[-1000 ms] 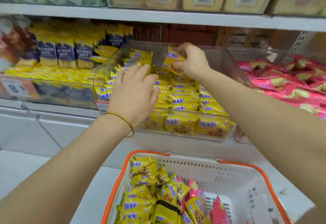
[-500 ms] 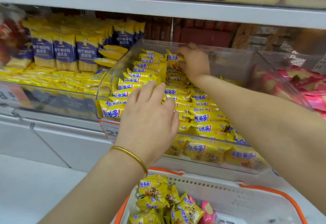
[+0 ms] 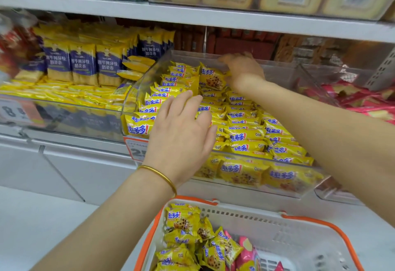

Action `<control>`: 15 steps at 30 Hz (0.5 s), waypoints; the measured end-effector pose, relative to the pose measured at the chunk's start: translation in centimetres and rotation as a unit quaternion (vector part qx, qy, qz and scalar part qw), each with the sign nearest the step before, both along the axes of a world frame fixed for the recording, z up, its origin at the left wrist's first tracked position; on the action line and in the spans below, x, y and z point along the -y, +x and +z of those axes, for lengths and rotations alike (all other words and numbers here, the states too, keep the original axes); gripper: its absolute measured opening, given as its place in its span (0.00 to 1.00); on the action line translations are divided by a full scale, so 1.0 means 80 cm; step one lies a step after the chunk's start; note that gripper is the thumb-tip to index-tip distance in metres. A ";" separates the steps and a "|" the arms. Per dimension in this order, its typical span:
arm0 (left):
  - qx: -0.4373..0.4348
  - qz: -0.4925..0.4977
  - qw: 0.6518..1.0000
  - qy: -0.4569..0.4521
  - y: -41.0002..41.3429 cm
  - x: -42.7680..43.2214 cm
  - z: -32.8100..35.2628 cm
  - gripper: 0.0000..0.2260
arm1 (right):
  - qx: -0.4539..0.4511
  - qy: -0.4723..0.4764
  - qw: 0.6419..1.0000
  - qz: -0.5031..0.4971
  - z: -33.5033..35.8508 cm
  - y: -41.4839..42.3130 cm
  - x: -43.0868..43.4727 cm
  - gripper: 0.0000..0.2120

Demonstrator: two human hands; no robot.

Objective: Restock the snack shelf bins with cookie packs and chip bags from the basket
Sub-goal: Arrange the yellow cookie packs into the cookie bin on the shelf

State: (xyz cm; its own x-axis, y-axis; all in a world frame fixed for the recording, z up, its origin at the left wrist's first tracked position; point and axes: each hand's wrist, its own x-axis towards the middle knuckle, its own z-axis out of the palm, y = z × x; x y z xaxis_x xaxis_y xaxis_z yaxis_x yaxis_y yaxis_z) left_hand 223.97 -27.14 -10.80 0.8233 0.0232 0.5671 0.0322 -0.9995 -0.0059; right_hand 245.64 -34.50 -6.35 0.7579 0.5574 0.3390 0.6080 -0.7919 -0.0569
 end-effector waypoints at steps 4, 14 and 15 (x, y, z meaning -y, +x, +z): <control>0.033 -0.024 0.999 0.023 -0.015 0.016 0.009 0.15 | -0.001 0.041 0.998 0.041 0.018 -0.047 0.032 0.23; -0.056 -0.123 0.989 0.062 -0.074 0.078 -0.013 0.10 | -0.152 0.161 0.961 0.163 -0.071 -0.260 0.194 0.08; -0.083 -0.121 0.987 0.062 -0.077 0.082 -0.021 0.11 | -0.198 0.118 0.962 0.148 -0.098 -0.263 0.199 0.08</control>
